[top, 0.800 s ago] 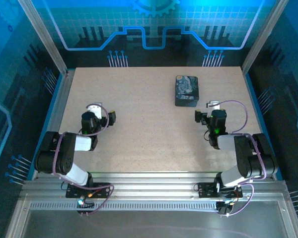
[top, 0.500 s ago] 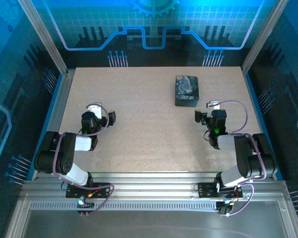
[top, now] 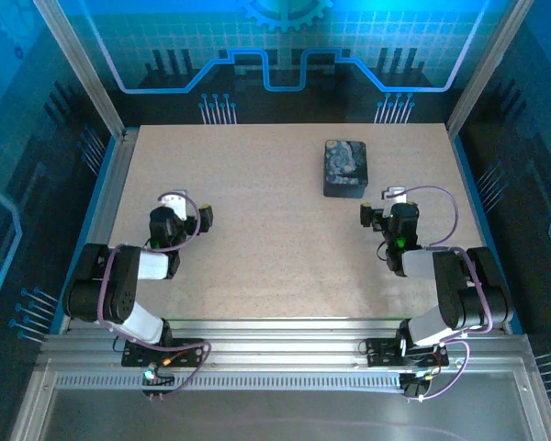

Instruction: Unlock the padlock with the key

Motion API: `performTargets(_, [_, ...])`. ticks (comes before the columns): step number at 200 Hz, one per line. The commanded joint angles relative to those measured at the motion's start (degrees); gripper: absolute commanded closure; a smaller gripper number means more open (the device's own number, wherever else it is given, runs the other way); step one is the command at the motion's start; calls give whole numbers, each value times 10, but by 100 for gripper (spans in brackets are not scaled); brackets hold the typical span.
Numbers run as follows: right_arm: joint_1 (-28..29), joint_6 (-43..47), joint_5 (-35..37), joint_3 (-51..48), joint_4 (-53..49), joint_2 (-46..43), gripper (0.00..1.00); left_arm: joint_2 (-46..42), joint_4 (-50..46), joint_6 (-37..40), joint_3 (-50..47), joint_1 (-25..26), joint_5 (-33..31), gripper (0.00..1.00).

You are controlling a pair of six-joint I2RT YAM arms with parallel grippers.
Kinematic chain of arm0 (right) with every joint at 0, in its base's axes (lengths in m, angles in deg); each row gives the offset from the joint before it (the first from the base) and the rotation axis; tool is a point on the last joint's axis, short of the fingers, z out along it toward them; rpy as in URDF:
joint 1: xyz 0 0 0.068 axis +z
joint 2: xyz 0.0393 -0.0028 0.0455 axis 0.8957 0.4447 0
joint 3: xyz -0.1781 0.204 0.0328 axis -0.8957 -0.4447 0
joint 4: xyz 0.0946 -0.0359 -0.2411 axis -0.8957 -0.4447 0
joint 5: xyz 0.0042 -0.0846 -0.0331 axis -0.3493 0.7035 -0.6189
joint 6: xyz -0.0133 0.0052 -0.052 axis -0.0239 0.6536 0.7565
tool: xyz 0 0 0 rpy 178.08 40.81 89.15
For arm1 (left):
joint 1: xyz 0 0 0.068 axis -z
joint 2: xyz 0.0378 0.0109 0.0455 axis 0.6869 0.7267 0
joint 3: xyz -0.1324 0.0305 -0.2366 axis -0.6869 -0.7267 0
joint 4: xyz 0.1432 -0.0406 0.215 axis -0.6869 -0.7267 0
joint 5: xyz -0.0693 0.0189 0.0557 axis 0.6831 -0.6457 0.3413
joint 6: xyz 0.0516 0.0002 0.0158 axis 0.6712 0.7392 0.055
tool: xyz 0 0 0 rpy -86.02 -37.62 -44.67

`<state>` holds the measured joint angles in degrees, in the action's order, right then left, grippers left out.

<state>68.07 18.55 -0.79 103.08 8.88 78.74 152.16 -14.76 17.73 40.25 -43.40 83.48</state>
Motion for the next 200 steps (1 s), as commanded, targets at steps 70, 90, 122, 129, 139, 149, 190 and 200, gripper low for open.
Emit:
performTargets(70, [-7, -5, -22, 11, -20, -24, 4, -51, -64, -18, 31, -4, -44, 1])
performTargets(90, [-28, -34, -16, 79, -189, -86, 3, -87, -149, -21, 62, -1, -66, 1])
performTargets(122, [-88, -74, -89, 185, -353, -99, 2, -111, -276, -80, 128, 3, -152, 1])
performTargets(129, [-98, -83, -108, 227, -400, -76, 4, -119, -308, -97, 146, -2, -154, 1])
performTargets(139, [-107, -92, -135, 279, -445, -42, 5, -129, -349, -108, 169, -7, -137, 1])
performTargets(149, [-112, -102, -167, 332, -484, -1, 6, -134, -397, -121, 198, -7, -120, 1])
performTargets(190, [-110, -142, -281, 499, -568, 159, 11, -129, -676, -231, 328, 33, -123, 1])
performTargets(200, [-106, -152, -301, 536, -581, 193, 13, -134, -712, -257, 336, 44, -105, 1])
